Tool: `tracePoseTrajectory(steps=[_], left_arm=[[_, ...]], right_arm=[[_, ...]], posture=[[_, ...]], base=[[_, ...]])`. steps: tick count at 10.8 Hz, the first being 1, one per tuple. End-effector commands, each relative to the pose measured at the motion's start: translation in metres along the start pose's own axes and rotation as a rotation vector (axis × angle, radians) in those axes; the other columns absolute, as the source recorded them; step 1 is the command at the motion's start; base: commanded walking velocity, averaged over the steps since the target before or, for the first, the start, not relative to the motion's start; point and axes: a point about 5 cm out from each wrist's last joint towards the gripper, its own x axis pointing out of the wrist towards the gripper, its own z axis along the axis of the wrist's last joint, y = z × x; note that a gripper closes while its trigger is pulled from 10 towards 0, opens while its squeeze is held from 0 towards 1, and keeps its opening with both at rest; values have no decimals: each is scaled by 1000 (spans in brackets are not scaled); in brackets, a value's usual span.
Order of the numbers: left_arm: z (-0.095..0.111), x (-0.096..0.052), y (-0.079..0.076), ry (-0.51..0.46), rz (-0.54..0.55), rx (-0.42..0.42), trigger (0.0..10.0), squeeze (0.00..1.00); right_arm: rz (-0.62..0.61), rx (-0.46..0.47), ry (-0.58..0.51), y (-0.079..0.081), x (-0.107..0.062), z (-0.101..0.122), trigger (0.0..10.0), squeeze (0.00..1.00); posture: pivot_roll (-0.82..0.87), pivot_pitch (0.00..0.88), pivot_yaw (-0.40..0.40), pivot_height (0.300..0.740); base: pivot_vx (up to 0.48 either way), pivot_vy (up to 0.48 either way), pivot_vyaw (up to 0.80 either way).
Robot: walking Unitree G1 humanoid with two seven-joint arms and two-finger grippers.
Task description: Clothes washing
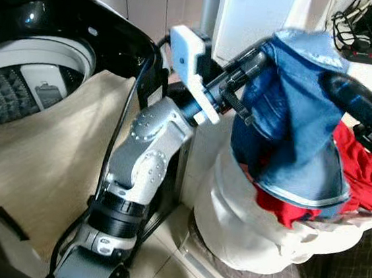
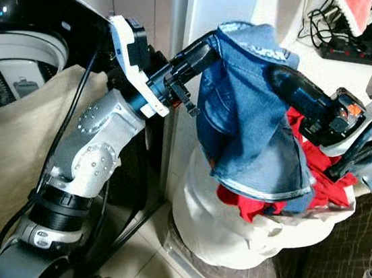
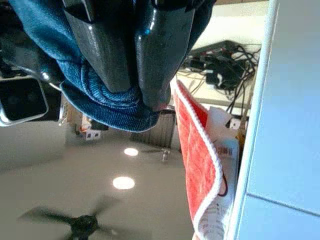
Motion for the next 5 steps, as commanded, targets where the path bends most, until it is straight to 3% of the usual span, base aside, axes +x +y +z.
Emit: tracePoseTrajectory(steps=[1, 4, 5], left_arm=[[23, 0, 6, -117, 12, 36, 0, 0], [26, 1, 7, -145, 16, 32, 0, 0], [27, 4, 10, -132, 31, 54, 0, 0]], right_arm=[[-25, -16, -22, 0, -4, 4, 0, 0], [-57, -39, -2, -2, -3, 3, 0, 0], [-131, -77, 32, -9, -3, 0, 10000, 380]], posture=[[-131, 33, -3, 740], [-130, 33, -4, 740], [-129, 32, -2, 740]], base=[[0, 0, 0], [0, 0, 0], [0, 0, 0]])
